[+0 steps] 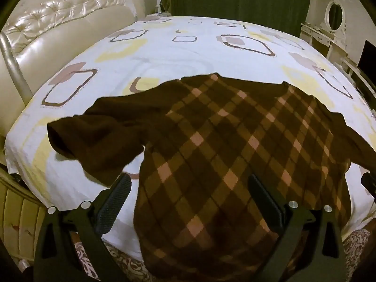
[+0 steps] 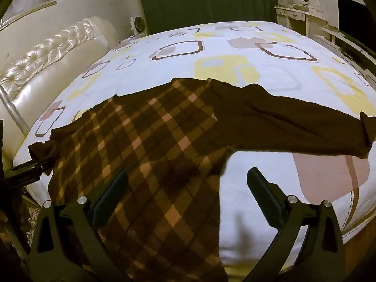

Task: Fold small clothes
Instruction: 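Position both grippers over the brown argyle sweater spread on the bed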

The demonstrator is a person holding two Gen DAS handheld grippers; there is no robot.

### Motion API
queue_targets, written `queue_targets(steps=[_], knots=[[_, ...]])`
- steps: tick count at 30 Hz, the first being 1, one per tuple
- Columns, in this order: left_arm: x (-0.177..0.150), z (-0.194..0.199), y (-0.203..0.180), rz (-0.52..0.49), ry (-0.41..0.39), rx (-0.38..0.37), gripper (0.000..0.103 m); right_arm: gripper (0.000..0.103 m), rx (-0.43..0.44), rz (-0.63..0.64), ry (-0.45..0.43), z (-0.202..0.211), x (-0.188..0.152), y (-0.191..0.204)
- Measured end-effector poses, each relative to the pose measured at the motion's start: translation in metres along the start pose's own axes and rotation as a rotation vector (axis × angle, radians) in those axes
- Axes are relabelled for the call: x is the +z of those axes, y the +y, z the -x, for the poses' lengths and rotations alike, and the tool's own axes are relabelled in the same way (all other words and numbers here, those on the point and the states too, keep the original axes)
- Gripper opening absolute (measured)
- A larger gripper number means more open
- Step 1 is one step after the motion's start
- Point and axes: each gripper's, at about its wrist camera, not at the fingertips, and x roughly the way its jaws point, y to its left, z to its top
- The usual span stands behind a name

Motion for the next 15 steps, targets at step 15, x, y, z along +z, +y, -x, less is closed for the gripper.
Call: queue_targets(steps=[15], knots=[[-0.0021,0.0001,-0.0075,-0.008,0.012,-0.014,0.099,0.101,-0.001,0.009,0.026,0.0018,-0.0042,0.0095]])
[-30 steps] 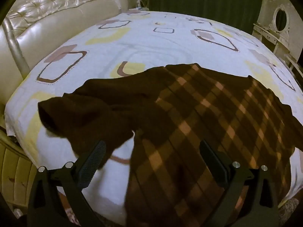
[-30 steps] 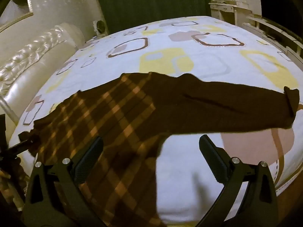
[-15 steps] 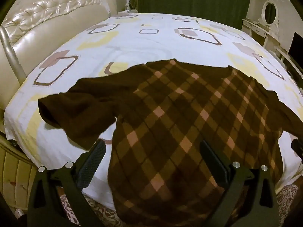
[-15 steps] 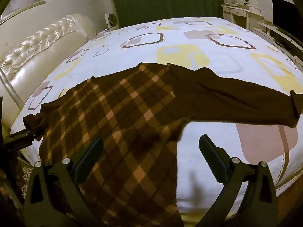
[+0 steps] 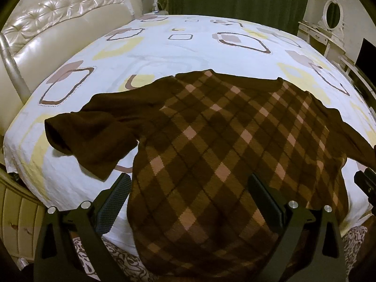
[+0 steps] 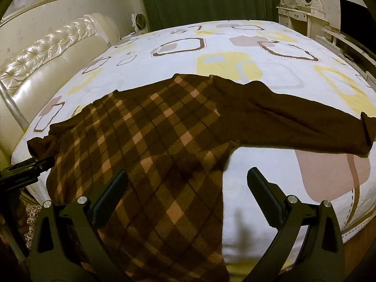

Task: Fold small clothes
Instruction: 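Position both grippers over the brown argyle sweater spread on the bed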

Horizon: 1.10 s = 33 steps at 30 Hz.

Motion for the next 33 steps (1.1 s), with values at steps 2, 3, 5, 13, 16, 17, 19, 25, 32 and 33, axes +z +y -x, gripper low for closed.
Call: queue_targets(steps=[2,3,5,13,16,17,19,25,32,33], knots=[[0.000,0.000,0.000,-0.001,-0.002,0.000,0.099,0.101,-0.002,0.003,-0.001,0.000,-0.001,-0.001],[-0.001,0.001,-0.001,0.000,-0.002,-0.001,0.099,0.101,-0.006,0.005,-0.003,0.001,-0.002,-0.001],[-0.001,0.001,-0.001,0.000,-0.004,-0.005,0.099,0.101,-0.016,0.008,-0.005,0.002,-0.001,-0.001],[-0.005,-0.003,-0.008,-0.007,0.005,-0.011,0.099,0.101,-0.045,0.011,-0.041,0.010,0.006,-0.006],[-0.009,-0.004,-0.013,-0.016,0.007,-0.016,0.099,0.101,-0.056,-0.003,-0.050,0.012,0.009,-0.012],[-0.010,-0.004,-0.015,-0.020,0.006,-0.019,0.099,0.101,-0.059,-0.005,-0.051,0.012,0.009,-0.013],[-0.013,-0.004,-0.019,-0.032,0.002,-0.019,0.099,0.101,-0.071,-0.010,-0.059,0.014,0.010,-0.016],[-0.018,-0.004,-0.028,-0.046,-0.010,-0.026,0.099,0.101,-0.063,-0.045,-0.054,0.013,0.010,-0.021],[-0.023,-0.010,-0.033,-0.059,0.004,-0.019,0.099,0.101,-0.051,-0.036,-0.031,0.007,0.005,-0.017],[-0.024,-0.011,-0.033,-0.058,0.005,-0.017,0.099,0.101,-0.048,-0.038,-0.028,0.006,0.005,-0.017]])
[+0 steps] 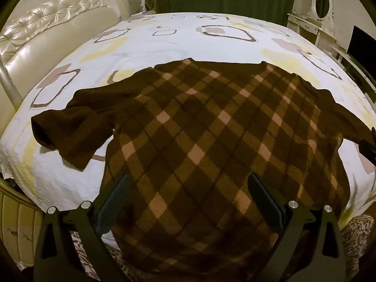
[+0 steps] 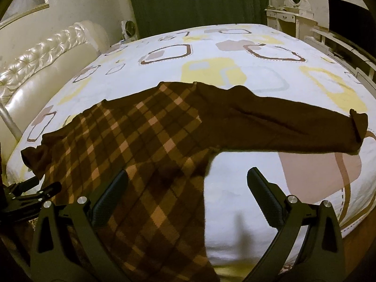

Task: Fold small clothes
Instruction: 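Position both grippers over the brown argyle sweater spread on the bed, then grasp the sweater sleeve cuff with the right gripper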

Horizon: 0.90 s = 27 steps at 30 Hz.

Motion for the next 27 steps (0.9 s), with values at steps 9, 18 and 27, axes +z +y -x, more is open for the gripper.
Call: queue_targets(steps=[9,18,27], knots=[[0.001,-0.003,0.008,0.071,0.003,0.015,0.099,0.101,0.029,-0.020,0.012,0.000,0.005,-0.004],[0.002,-0.008,0.014,0.103,0.024,0.033,0.099,0.101,0.042,-0.093,-0.007,0.011,0.035,-0.058],[0.008,-0.015,0.032,0.136,0.022,0.029,0.099,0.101,0.017,-0.384,-0.097,0.049,0.053,-0.226]])
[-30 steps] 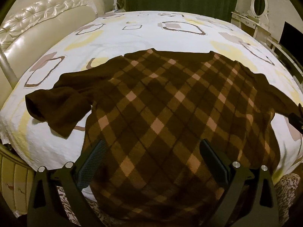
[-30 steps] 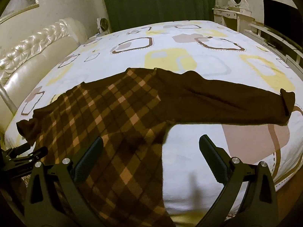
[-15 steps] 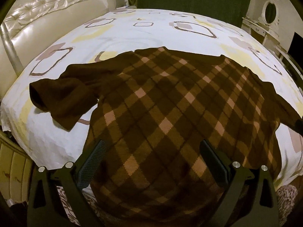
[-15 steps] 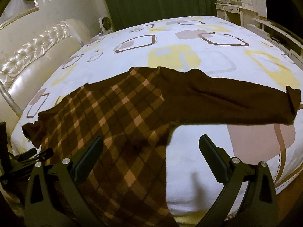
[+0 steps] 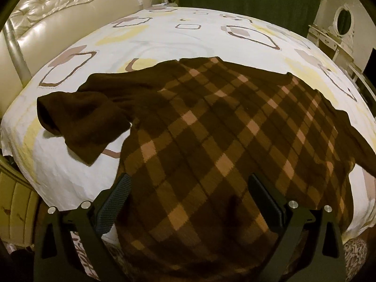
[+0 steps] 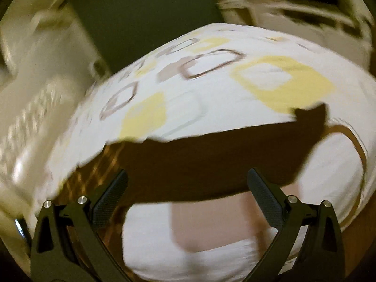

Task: Fold small clothes
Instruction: 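Grasp the sweater sleeve cuff with the right gripper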

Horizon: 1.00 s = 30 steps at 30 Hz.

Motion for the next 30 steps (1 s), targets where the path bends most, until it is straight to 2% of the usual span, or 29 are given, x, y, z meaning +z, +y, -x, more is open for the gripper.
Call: queue_targets(steps=[3,7,8,10,11,12,14,16,17,18,19,21,24,27,28,29,30], knots=[[0.004,-0.001,0.003,0.005,-0.003,0.004,0.099,0.101,-0.018,-0.213,-0.041,0.010,0.016,-0.072],[0.007,-0.004,0.003,0.006,0.002,0.002,0.099,0.101,-0.026,-0.436,-0.046,-0.002,0.026,-0.142],[0.008,-0.004,0.004,0.006,0.003,0.002,0.099,0.097,-0.027,-0.475,-0.040,-0.007,0.027,-0.153],[0.009,-0.005,0.003,0.007,0.006,0.000,0.099,0.080,-0.024,-0.502,-0.020,-0.019,0.028,-0.164],[0.010,-0.005,0.003,0.007,0.008,-0.001,0.099,0.065,-0.027,-0.500,0.008,-0.029,0.028,-0.166],[0.010,-0.006,0.003,0.007,0.010,-0.002,0.099,0.057,-0.028,-0.497,0.023,-0.034,0.028,-0.167],[0.011,-0.008,0.003,0.008,0.014,-0.007,0.099,0.055,-0.049,-0.498,0.056,-0.046,0.026,-0.169],[0.012,-0.010,0.003,0.009,0.021,-0.013,0.099,0.052,-0.058,-0.508,0.052,-0.050,0.022,-0.169],[0.012,-0.011,0.003,0.010,0.024,-0.017,0.099,0.039,-0.064,-0.502,0.052,-0.053,0.023,-0.166],[0.013,-0.012,0.003,0.012,0.029,-0.023,0.099,0.017,-0.065,-0.491,0.057,-0.055,0.024,-0.164],[0.013,-0.013,0.003,0.013,0.031,-0.027,0.099,0.011,-0.067,-0.478,0.070,-0.059,0.025,-0.161],[0.013,-0.016,0.003,0.016,0.038,-0.034,0.099,0.008,-0.087,-0.468,0.072,-0.060,0.026,-0.158],[0.011,-0.018,0.004,0.018,0.050,-0.046,0.099,0.008,-0.129,-0.468,0.024,-0.049,0.028,-0.165],[0.011,-0.019,0.005,0.018,0.048,-0.049,0.099,0.010,-0.270,-0.513,-0.036,-0.026,0.019,-0.189],[0.011,-0.020,0.005,0.015,0.049,-0.047,0.099,0.010,-0.289,-0.521,-0.042,-0.020,0.017,-0.193],[0.012,-0.021,0.006,0.014,0.048,-0.043,0.099,0.012,-0.299,-0.511,-0.043,-0.017,0.018,-0.194],[0.012,-0.021,0.007,0.016,0.047,-0.040,0.099,0.020,-0.311,-0.479,-0.045,-0.015,0.021,-0.190]])
